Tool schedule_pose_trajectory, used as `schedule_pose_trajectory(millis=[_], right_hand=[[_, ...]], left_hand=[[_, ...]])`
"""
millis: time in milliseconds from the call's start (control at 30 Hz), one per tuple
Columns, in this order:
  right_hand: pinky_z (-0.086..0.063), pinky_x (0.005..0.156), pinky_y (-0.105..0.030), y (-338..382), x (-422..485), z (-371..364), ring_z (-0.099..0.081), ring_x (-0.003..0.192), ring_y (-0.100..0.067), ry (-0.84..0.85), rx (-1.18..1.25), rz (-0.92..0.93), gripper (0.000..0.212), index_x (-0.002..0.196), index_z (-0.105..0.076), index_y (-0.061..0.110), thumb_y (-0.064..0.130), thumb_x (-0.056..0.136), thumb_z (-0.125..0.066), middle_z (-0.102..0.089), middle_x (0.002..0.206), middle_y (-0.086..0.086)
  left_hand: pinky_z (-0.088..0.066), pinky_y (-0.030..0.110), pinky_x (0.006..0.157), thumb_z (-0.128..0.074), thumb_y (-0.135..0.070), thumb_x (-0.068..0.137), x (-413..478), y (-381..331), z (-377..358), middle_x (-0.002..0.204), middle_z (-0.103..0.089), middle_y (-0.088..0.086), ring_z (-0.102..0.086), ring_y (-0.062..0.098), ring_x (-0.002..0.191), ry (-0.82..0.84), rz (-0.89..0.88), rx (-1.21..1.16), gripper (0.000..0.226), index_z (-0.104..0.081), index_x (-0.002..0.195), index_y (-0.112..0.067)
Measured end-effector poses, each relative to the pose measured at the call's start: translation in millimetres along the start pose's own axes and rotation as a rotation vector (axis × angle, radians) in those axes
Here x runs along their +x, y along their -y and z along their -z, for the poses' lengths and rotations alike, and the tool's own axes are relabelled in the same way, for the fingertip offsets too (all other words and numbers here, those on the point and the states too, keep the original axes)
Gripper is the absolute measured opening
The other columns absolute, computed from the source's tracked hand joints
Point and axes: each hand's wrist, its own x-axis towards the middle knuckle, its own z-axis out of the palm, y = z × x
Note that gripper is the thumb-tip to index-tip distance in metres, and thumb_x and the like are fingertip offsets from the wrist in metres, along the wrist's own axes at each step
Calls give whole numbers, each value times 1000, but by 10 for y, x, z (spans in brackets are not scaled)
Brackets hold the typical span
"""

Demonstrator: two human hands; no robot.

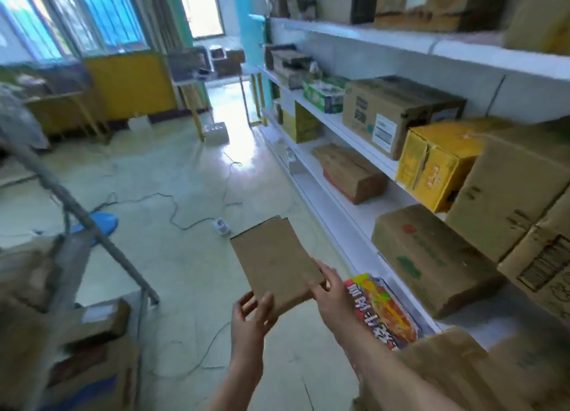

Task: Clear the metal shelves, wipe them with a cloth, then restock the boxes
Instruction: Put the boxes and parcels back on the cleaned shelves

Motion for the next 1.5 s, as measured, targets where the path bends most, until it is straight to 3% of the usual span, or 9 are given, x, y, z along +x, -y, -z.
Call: schedule_pose_trajectory(millis=[333,500,667,800,1000,1133,1300,1400,1500], right_hand=[[-59,93,-43,2364,-21,-2523,-72,100,-10,387,245,595,35,130,-60,37,26,97,-67,-68,125,13],[-57,89,-27,3146,-100,-3201,-68,109,-7,636,164,889,69,145,-34,53,30,91,-73,-58,137,19],[-50,89,-9,3849,21,-3861,-61,118,-3,512,91,1274,112,157,-2,53,21,84,-81,-47,147,14],[-49,93,-9,4324,358,-4426,-56,118,4,517,111,1487,115,160,-4,43,10,83,-83,-46,139,6],[-55,95,-20,5031,1002,-4976,-56,120,-7,626,352,1635,95,159,-17,46,40,82,-72,-42,140,2],[-59,95,-37,5586,1579,-5241,-59,121,-16,736,433,1665,96,157,-21,50,36,80,-77,-43,140,2],[-54,90,-17,6456,2191,-5549,-58,112,-4,791,576,1638,96,153,-35,49,23,76,-87,-50,128,9],[-55,94,-27,6905,2362,-5778,-57,112,-3,887,690,1509,93,150,-42,47,20,75,-89,-53,126,7],[-57,96,-40,7252,2477,-6021,-57,114,-4,965,742,1471,88,150,-44,40,16,77,-87,-53,131,12]], left_hand=[[-59,39,73,-85,-18,69,205,-2888,2051,117,-72,16,-74,26,93,-67,-483,-213,60,-59,122,-8],[-60,30,66,-81,-14,74,-153,-3935,2550,102,-76,10,-75,24,88,-182,-773,-266,58,-54,124,-6],[-60,40,83,-88,-26,56,-322,-4667,2861,106,-76,6,-75,23,95,-359,-983,-195,73,-54,121,-17],[-60,28,70,-89,-30,55,-231,-5117,2896,109,-73,6,-75,18,89,-481,-1099,-106,73,-50,118,-28],[-59,22,67,-85,-44,58,106,-5875,2729,111,-73,3,-75,15,89,-587,-1218,92,77,-50,125,-29],[-58,26,68,-74,-55,66,495,-6387,2509,107,-73,2,-74,12,82,-658,-1242,127,67,-55,123,-26],[-62,42,76,-57,-33,97,897,-7083,2424,121,-68,19,-71,25,94,-725,-1288,167,42,-57,133,-11],[-61,42,84,-62,-20,99,1002,-7392,2374,133,-60,3,-71,14,100,-909,-1397,464,53,-42,147,-13],[-51,29,99,-67,-32,94,1005,-7649,2443,144,-41,-9,-56,9,122,-1390,-1495,1350,67,-33,151,-22]])
